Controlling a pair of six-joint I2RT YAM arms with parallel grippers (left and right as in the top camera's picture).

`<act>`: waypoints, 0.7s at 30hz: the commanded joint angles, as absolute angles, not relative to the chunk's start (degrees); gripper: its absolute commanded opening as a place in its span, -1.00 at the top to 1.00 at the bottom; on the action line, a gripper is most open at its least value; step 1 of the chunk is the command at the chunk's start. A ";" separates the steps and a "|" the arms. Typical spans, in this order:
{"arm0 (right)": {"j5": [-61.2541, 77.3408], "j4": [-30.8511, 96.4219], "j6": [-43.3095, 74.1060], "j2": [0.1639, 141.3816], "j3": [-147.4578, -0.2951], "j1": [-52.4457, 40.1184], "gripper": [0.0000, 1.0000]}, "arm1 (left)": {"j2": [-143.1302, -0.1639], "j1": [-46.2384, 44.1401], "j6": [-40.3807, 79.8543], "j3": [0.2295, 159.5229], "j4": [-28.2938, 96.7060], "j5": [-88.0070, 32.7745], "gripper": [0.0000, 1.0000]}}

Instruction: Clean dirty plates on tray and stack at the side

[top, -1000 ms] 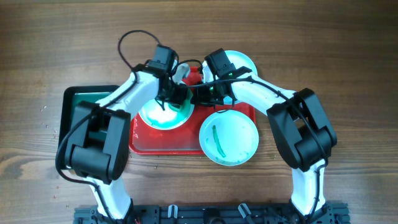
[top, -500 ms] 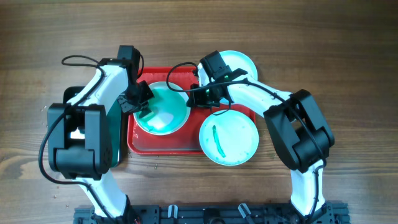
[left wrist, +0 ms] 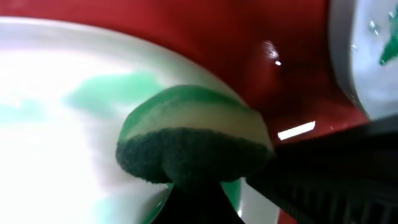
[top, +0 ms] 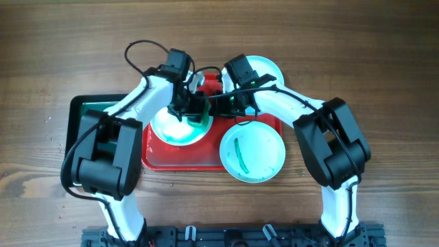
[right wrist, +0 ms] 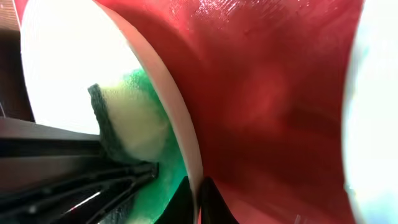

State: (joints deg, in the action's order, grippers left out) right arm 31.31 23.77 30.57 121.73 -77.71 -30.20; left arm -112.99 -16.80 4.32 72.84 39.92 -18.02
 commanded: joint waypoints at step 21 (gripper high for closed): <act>31.64 24.23 30.02 123.00 -76.90 -30.50 0.91 | -114.34 -12.64 54.24 72.77 30.70 -22.72 0.92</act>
